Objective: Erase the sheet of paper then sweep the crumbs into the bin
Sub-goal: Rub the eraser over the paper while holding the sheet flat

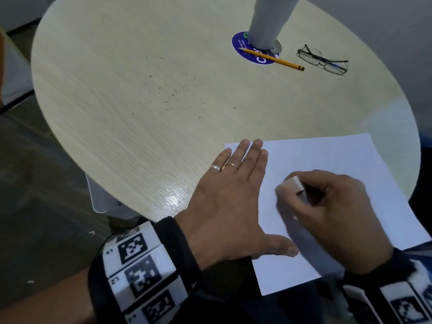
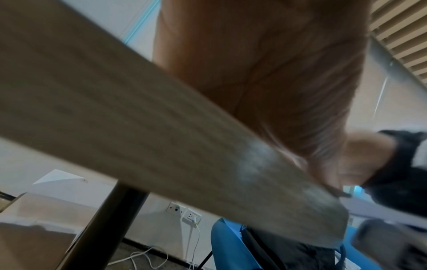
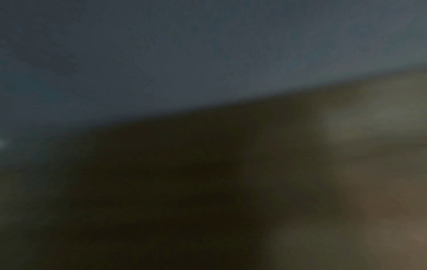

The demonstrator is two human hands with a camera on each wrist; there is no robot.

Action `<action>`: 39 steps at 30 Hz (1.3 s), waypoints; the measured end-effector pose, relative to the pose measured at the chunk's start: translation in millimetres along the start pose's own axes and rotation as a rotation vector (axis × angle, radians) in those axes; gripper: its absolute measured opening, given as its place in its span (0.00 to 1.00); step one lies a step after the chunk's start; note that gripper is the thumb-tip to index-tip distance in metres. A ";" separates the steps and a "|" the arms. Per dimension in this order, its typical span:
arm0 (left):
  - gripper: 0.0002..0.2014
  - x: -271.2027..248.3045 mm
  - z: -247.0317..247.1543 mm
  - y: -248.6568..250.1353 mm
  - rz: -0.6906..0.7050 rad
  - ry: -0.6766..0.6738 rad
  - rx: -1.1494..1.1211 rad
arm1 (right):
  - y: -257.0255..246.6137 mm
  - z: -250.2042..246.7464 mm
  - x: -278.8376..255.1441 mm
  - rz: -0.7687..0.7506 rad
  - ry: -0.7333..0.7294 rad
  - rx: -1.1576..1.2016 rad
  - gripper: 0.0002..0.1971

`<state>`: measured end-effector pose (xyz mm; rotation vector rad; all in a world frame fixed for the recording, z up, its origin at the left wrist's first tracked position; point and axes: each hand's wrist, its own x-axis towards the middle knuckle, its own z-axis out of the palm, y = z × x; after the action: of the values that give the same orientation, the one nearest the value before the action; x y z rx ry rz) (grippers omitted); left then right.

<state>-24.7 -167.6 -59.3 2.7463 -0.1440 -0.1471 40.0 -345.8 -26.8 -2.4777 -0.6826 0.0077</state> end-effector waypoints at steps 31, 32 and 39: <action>0.75 -1.3 -4.1 1.6 0.013 -0.022 0.006 | 14.4 -24.2 10.0 0.105 0.052 -0.222 0.17; 0.75 -1.3 -4.4 2.0 0.014 -0.019 -0.001 | 13.7 -27.4 9.7 0.100 0.072 -0.212 0.16; 0.73 0.4 -3.0 2.1 0.018 -0.020 0.013 | -11.9 10.9 -1.7 -0.016 0.012 -0.006 0.14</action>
<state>-24.2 -168.5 -55.8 2.7561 -0.1752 -0.1688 31.3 -332.5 -30.0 -2.4762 -0.6980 -0.0158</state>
